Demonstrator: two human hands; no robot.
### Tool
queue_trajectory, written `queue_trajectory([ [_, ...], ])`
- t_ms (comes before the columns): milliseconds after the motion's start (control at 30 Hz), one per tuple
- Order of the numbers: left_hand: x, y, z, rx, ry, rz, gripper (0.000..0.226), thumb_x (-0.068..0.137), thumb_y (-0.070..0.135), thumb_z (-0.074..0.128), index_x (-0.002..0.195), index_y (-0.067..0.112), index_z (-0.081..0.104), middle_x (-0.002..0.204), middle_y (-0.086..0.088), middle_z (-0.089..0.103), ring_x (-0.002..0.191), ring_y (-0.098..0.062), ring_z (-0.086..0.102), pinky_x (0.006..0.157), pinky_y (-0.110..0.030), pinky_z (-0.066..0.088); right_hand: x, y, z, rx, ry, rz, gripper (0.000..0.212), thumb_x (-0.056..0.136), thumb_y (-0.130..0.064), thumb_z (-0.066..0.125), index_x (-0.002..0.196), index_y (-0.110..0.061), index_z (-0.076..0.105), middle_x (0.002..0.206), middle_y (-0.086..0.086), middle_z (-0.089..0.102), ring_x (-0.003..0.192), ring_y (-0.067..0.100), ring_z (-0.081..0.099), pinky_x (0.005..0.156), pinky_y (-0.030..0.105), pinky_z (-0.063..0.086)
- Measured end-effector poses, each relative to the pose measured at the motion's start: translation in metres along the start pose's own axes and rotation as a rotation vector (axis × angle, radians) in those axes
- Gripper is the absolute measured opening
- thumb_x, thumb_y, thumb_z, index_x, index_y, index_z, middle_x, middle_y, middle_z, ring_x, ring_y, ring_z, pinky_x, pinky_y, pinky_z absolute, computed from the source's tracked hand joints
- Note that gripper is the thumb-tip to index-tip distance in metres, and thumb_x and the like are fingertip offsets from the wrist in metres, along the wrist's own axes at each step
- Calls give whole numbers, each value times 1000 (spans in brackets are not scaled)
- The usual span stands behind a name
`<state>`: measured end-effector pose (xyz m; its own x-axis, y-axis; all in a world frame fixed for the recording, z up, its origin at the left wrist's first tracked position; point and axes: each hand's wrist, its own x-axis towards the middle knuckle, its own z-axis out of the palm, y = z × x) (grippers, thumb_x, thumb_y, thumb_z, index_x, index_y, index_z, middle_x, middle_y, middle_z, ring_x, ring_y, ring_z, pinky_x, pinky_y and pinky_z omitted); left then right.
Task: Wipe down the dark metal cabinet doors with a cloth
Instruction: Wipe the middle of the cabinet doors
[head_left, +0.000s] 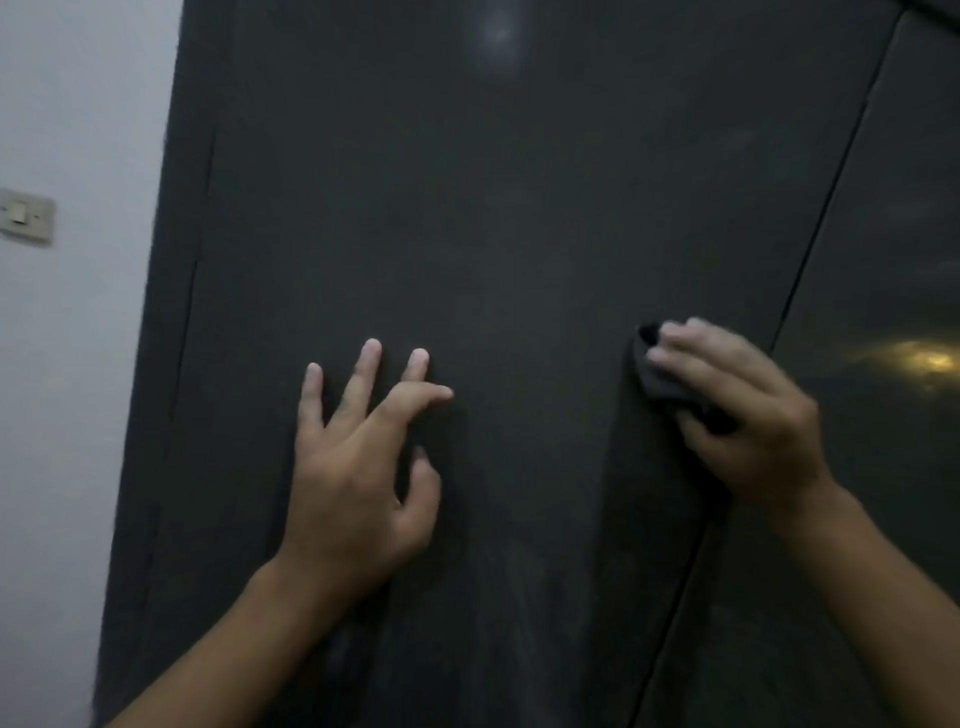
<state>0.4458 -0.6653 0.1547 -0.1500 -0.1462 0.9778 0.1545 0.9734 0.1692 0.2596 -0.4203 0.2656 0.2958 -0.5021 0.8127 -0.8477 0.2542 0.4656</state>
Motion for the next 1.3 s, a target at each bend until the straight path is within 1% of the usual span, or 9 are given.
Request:
queue_trajectory([
  [167,-2,39,32,47,-266,128,71,72,16,61,139,27,43,162,-14,22,153,-26,8,119,-61,-3,3,19,0,-135,280,288,51,75,14,64,124,-2,67,135,13,60,127,27,57,109,42,45],
  [400,15,79,73,116,-341,164,73,75,20,58,145,25,37,163,-18,17,153,-30,4,117,-66,0,-99,4,7,-13,-123,-173,29,88,-6,74,117,-9,72,132,6,64,128,28,57,96,48,52],
  [500,27,95,91,226,-380,219,78,78,26,55,151,22,31,163,-20,13,152,-34,4,114,-71,6,-113,37,-18,-87,-177,-200,29,92,-10,67,120,-14,71,134,3,63,129,25,57,97,46,51],
  [700,45,137,129,261,-365,179,73,83,32,51,152,21,30,164,-18,11,152,-37,2,114,-71,6,-69,112,-54,-79,281,394,53,75,15,63,125,-5,67,136,11,60,131,26,54,111,45,43],
  [767,45,148,140,231,-338,127,71,84,32,48,152,21,31,165,-16,10,152,-37,-1,115,-70,3,-59,111,-50,-72,359,439,56,72,14,62,125,-4,67,137,10,60,131,26,54,111,46,43],
  [833,45,157,150,168,-291,84,70,84,29,48,151,20,33,165,-12,13,153,-31,0,116,-69,-1,-64,97,-39,-49,273,285,53,75,12,60,125,-3,66,137,12,59,133,29,52,112,46,41],
  [1000,40,165,164,149,-338,167,98,65,19,62,155,15,23,166,-5,13,153,-26,1,118,-63,-8,-104,90,-27,-2,-253,-480,32,93,-7,62,124,-11,69,140,6,58,138,28,47,105,50,45],
  [1067,35,163,161,150,-386,213,101,64,19,63,156,15,20,165,1,15,154,-21,5,119,-62,-4,-95,117,-42,-47,-296,-580,35,93,-10,61,128,-16,68,142,3,57,138,25,47,108,47,43],
  [1300,34,166,161,149,-363,149,87,66,18,59,149,23,32,163,9,21,153,-12,9,122,-54,-4,-49,144,-62,-141,257,166,52,75,-6,64,125,-18,68,139,-4,59,114,33,54,98,46,46],
])
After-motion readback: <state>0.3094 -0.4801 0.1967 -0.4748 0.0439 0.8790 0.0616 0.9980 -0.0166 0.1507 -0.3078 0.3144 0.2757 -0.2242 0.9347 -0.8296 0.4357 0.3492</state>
